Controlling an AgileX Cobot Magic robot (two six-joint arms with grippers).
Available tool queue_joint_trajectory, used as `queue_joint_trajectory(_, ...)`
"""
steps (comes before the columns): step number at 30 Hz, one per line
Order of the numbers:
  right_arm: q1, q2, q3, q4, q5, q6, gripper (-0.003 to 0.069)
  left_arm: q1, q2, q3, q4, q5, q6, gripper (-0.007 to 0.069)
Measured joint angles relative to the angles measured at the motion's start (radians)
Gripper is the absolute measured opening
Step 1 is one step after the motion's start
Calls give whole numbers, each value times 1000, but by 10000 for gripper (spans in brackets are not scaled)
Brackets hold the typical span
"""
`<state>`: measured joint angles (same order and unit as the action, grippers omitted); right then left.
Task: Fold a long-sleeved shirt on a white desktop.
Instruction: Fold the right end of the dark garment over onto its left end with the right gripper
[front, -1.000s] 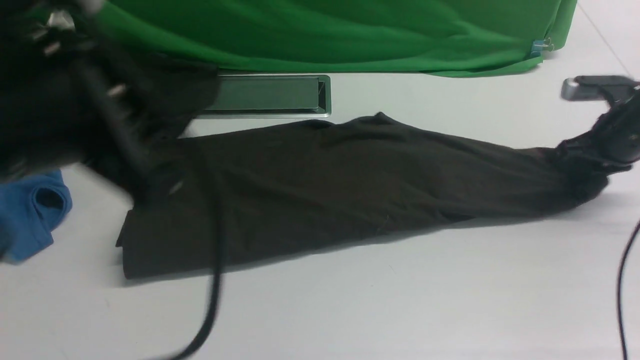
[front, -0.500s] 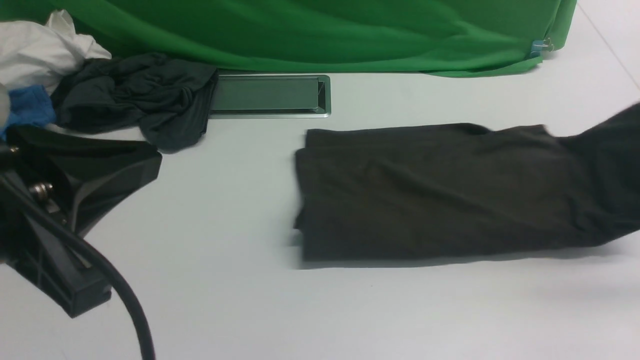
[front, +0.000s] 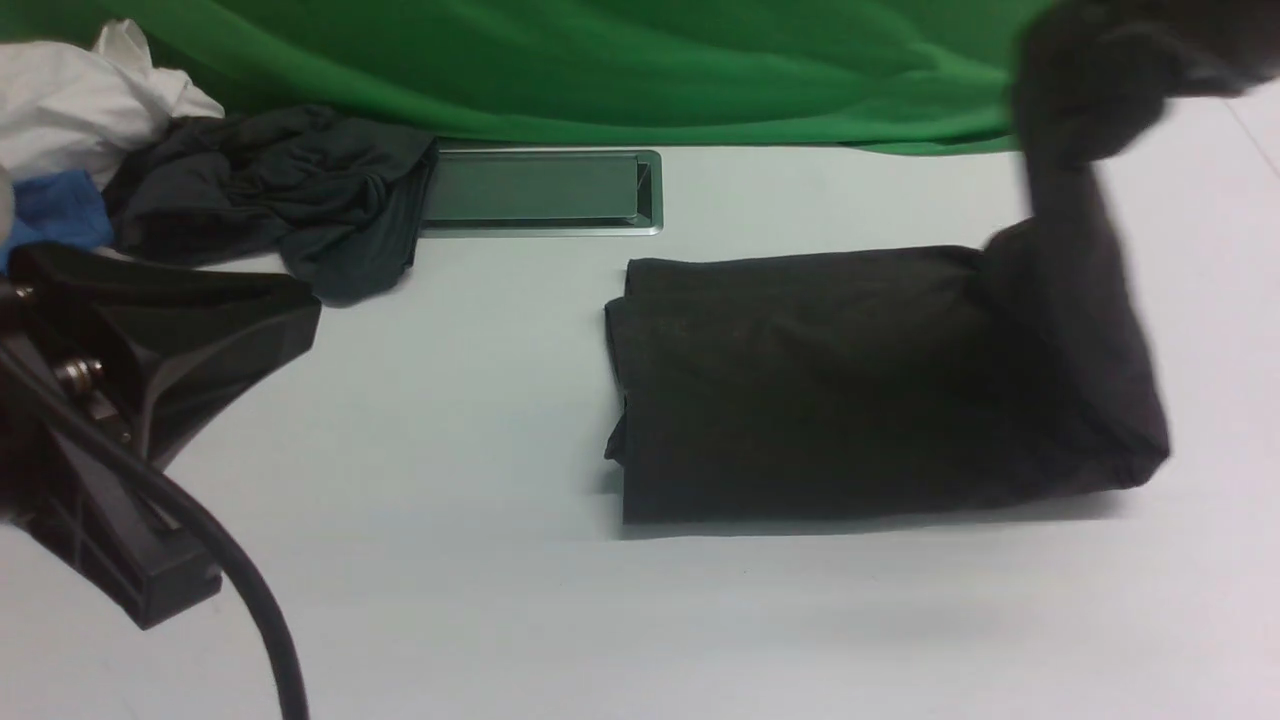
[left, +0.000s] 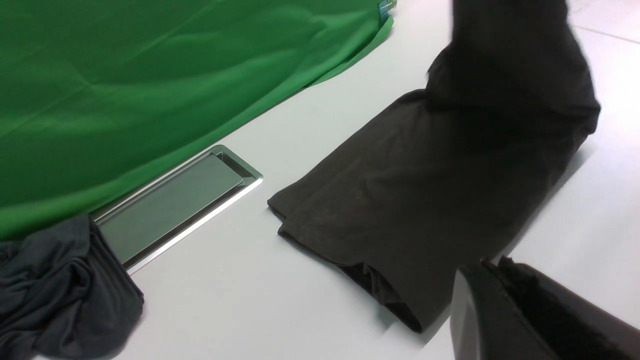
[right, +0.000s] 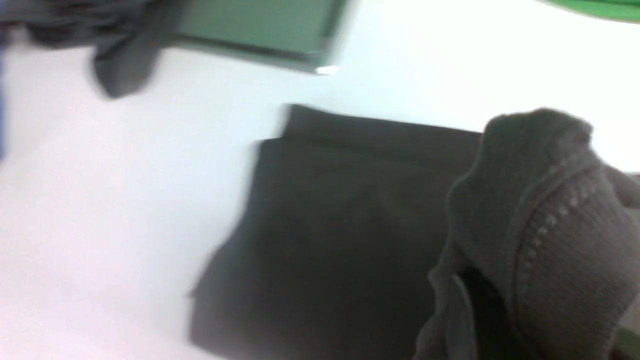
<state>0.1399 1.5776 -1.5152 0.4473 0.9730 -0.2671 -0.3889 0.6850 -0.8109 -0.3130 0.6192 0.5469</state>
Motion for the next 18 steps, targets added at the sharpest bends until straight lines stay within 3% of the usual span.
queue_joint_trajectory(11,186,197,-111,49,20,-2,64,0,0,0,0,0,0,17)
queue_joint_trajectory(18,253,275,-140,57,24,-2,64,0,0,0,0,0,-1,17)
